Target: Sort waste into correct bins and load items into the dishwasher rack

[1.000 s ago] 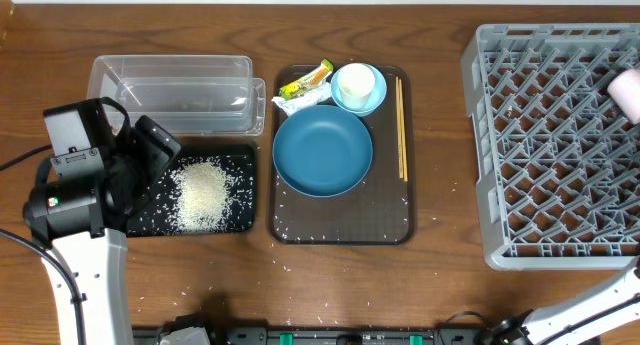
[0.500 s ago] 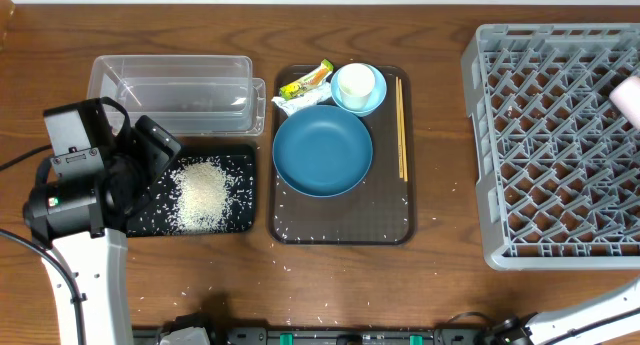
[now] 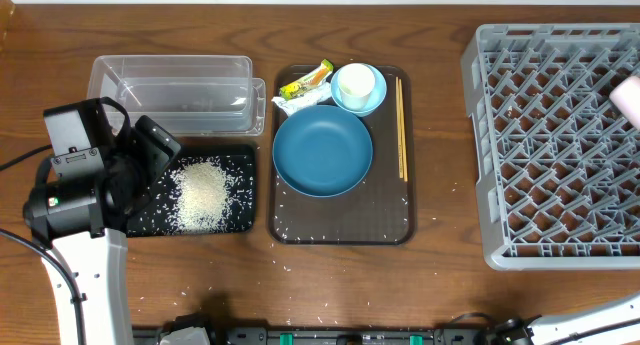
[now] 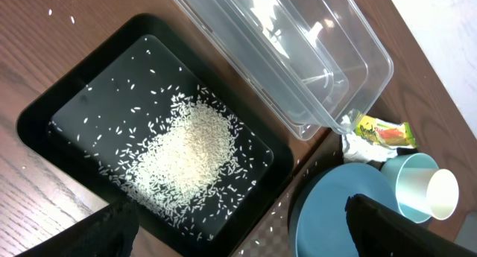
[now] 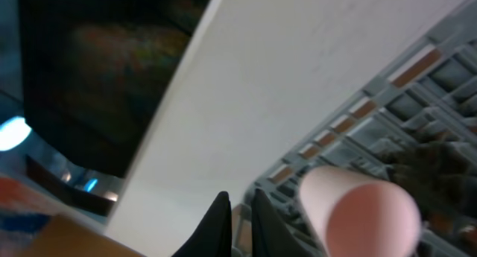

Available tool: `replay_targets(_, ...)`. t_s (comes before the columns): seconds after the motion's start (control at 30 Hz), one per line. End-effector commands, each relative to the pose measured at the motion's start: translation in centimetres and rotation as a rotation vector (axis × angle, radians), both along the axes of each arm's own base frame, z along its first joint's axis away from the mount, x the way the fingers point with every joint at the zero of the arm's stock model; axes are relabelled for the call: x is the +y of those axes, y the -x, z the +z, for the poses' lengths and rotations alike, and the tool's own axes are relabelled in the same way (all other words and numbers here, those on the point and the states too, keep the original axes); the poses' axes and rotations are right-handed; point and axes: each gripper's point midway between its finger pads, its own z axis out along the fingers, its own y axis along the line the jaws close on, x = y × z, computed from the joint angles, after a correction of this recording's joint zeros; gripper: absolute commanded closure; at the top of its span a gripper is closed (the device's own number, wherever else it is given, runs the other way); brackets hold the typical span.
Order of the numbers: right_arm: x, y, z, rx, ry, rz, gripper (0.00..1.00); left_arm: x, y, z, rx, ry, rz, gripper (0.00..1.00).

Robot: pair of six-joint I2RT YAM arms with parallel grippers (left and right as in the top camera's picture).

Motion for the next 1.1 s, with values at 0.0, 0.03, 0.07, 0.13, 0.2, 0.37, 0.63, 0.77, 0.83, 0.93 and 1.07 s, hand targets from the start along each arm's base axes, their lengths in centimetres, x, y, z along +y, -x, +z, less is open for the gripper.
replay_targets(0.0, 1.5, -0.8, 1.3, 0.033, -0.121, 0.054, 0.88, 0.3, -0.1, 0.6, -0.013, -0.010, 0.011, 0.09)
replay_targets(0.03, 2.0, -1.0, 1.7, 0.028, -0.100, 0.065, 0.84, 0.3, -0.1, 0.6, -0.013, -0.010, 0.011, 0.08)
replay_targets(0.07, 2.7, -1.3, 2.4, 0.020, -0.078, 0.077, 0.78, 0.3, -0.1, 0.6, -0.013, -0.010, 0.011, 0.09)
replay_targets(0.13, 4.0, -1.8, 3.6, 0.008, -0.046, 0.103, 0.50, 0.3, -0.1, 0.6, -0.013, -0.010, 0.011, 0.08)
replay_targets(0.2, 5.3, -2.3, 4.4, 0.003, -0.024, 0.131, 0.01, 0.3, -0.1, 0.6, -0.013, -0.010, 0.011, 0.09)
replay_targets(0.37, 9.4, -4.0, 6.6, -0.015, 0.024, 0.222, 0.01, 0.3, -0.1, 0.6, -0.013, -0.010, 0.011, 0.09)
replay_targets(0.63, 18.1, -6.6, 10.3, 0.019, -0.070, 0.421, 0.03, 0.3, -0.1, 0.6, -0.013, -0.010, 0.011, 0.08)
replay_targets(0.77, 23.9, -7.1, 12.0, 0.008, -0.010, 0.551, 0.18, 0.3, -0.1, 0.6, -0.013, -0.010, 0.011, 0.09)
replay_targets(0.83, 26.5, -6.7, 13.4, -0.014, 0.022, 0.600, 0.26, 0.3, -0.1, 0.6, -0.013, -0.010, 0.011, 0.09)
replay_targets(0.93, 29.6, -5.6, 15.8, -0.058, 0.074, 0.651, 0.29, 0.3, -0.1, 0.6, -0.013, -0.010, 0.011, 0.08)
replay_targets(1.07, 32.0, -3.0, 19.0, -0.118, 0.158, 0.673, 0.19, 0.3, -0.1, 0.6, -0.013, -0.010, 0.011, 0.09)
